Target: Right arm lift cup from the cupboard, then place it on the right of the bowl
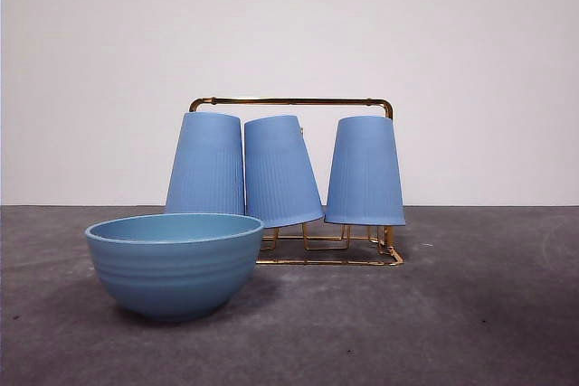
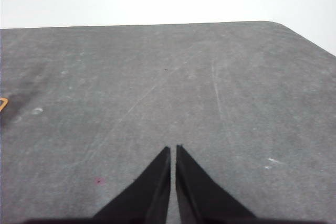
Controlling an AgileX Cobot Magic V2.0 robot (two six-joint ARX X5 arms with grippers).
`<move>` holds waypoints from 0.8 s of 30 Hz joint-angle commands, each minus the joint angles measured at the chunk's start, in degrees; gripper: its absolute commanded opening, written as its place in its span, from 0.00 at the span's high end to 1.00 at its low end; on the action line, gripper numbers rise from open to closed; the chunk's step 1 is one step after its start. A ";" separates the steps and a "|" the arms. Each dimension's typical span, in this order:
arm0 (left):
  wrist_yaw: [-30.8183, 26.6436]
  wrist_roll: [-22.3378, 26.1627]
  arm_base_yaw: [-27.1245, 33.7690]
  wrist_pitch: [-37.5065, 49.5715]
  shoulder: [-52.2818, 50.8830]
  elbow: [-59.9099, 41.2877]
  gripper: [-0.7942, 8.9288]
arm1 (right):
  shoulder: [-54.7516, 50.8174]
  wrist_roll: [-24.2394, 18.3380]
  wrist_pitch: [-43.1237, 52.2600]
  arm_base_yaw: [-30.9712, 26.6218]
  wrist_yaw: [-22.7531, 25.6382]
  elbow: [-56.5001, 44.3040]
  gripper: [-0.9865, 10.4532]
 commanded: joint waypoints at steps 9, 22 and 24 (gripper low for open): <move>0.26 -9.51 -1.68 -0.31 3.65 1.38 0.90 | 0.11 13.62 -0.22 1.01 -11.37 1.31 0.90; 2.93 -13.49 -7.98 -4.90 19.54 18.03 0.90 | 5.11 21.24 -9.62 4.22 -16.04 19.37 0.90; 5.03 -13.46 -8.57 -7.06 22.84 21.24 0.90 | 7.19 21.20 -11.89 4.22 -18.05 22.75 0.90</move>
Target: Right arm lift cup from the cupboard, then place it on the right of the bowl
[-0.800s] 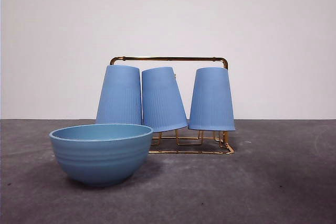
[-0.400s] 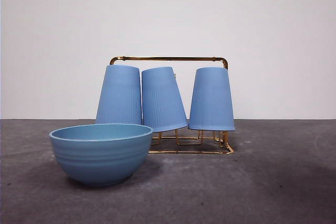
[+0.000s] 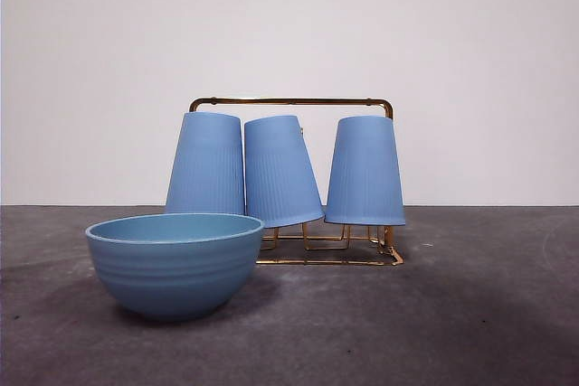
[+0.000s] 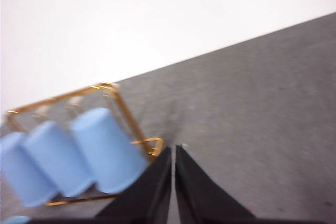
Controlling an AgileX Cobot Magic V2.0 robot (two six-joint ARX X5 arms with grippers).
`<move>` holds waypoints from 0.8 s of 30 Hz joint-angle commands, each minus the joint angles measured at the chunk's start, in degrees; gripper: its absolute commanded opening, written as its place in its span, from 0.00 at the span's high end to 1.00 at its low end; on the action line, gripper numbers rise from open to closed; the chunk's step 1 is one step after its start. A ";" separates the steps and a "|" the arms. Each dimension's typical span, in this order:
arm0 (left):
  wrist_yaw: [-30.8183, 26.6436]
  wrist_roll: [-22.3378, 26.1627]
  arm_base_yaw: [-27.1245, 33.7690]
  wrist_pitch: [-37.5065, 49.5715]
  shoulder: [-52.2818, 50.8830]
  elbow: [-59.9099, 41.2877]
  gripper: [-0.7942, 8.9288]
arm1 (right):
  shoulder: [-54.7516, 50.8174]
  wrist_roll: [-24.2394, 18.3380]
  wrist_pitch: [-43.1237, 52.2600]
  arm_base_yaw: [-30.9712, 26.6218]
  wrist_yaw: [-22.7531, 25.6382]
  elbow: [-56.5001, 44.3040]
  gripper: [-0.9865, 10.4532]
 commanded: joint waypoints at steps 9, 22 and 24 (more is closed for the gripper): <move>16.63 3.39 -2.93 -10.75 17.68 18.32 0.90 | 14.38 -7.78 -13.18 0.15 -15.65 16.81 0.90; 24.02 16.92 -7.56 -19.21 26.99 30.40 0.90 | 26.95 -22.71 -19.98 0.17 -28.20 23.91 0.90; 24.02 16.94 -7.58 -19.23 26.99 30.40 0.90 | 27.15 -22.73 -19.96 0.17 -28.17 23.91 0.90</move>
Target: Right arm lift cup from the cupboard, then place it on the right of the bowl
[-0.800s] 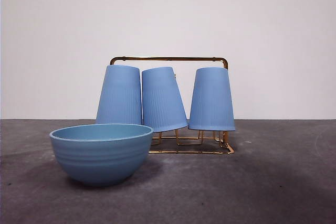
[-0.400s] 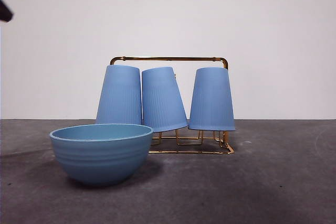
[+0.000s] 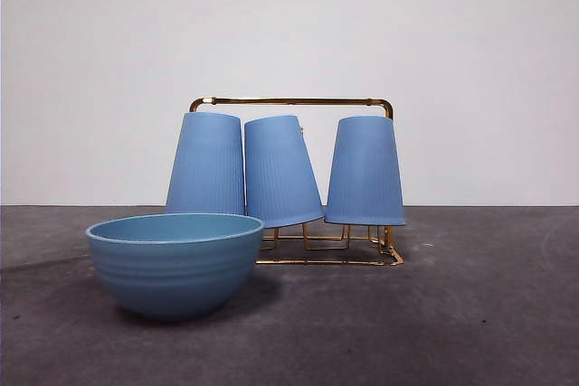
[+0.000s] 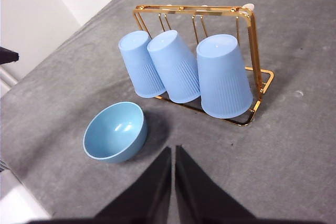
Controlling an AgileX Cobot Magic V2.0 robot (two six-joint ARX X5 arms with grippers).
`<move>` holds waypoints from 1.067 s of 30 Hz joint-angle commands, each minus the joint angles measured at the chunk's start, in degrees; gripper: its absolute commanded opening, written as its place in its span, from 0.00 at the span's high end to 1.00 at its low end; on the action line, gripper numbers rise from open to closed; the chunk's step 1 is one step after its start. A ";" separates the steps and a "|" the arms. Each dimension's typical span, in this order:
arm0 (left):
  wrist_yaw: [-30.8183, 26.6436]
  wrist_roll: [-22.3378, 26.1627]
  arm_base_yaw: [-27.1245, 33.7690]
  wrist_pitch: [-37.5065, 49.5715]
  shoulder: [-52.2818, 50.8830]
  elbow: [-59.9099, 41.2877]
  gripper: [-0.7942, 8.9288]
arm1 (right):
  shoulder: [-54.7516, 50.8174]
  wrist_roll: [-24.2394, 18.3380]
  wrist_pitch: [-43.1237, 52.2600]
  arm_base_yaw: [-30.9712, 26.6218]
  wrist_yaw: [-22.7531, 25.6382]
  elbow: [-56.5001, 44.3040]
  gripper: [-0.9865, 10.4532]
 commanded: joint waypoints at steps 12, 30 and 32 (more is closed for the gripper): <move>0.28 1.64 -0.13 0.39 0.35 0.85 0.41 | 0.35 -1.27 0.22 0.46 0.09 0.76 0.48; 0.28 1.99 -1.01 -5.01 -3.78 0.94 0.40 | 14.75 0.87 -6.54 12.33 7.19 11.34 0.47; 0.28 2.32 -1.01 -5.64 -4.55 0.94 0.40 | 19.37 0.42 -8.57 14.91 9.73 14.84 0.47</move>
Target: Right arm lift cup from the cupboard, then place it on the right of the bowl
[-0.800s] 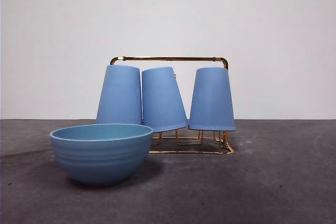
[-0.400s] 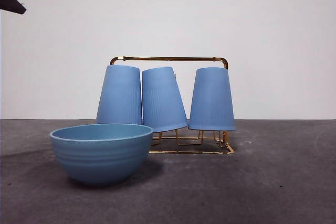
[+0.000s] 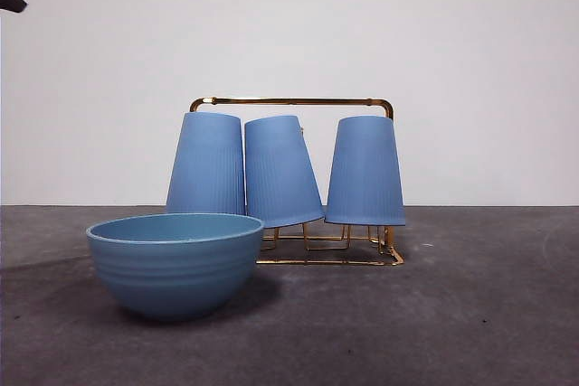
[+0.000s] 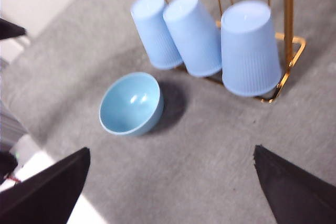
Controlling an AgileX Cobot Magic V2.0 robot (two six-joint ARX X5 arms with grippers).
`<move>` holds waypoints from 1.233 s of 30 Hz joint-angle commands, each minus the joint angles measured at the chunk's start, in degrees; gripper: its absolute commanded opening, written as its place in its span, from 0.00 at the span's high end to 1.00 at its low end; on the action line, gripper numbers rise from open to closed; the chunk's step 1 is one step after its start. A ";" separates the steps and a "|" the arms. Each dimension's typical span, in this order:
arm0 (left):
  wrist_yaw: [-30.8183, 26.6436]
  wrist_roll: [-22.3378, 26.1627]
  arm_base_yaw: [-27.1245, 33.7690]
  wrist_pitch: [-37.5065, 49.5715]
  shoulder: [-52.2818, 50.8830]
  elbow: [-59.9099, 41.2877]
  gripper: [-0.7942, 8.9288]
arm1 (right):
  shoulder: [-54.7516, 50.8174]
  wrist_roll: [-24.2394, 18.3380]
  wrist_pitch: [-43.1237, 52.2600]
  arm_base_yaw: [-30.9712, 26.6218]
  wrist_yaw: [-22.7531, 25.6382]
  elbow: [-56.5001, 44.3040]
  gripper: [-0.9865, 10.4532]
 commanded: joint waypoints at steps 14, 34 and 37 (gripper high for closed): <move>0.24 2.29 -1.29 -1.53 -4.15 0.94 0.40 | 41.81 1.01 -22.91 16.48 24.35 39.80 0.47; 0.24 2.25 -2.62 -2.43 -4.39 0.94 0.40 | 74.60 6.91 -33.66 17.59 35.98 66.07 0.59; 0.24 2.25 -2.80 -2.43 -4.39 0.94 0.40 | 74.60 6.91 -33.66 17.70 35.95 66.07 0.65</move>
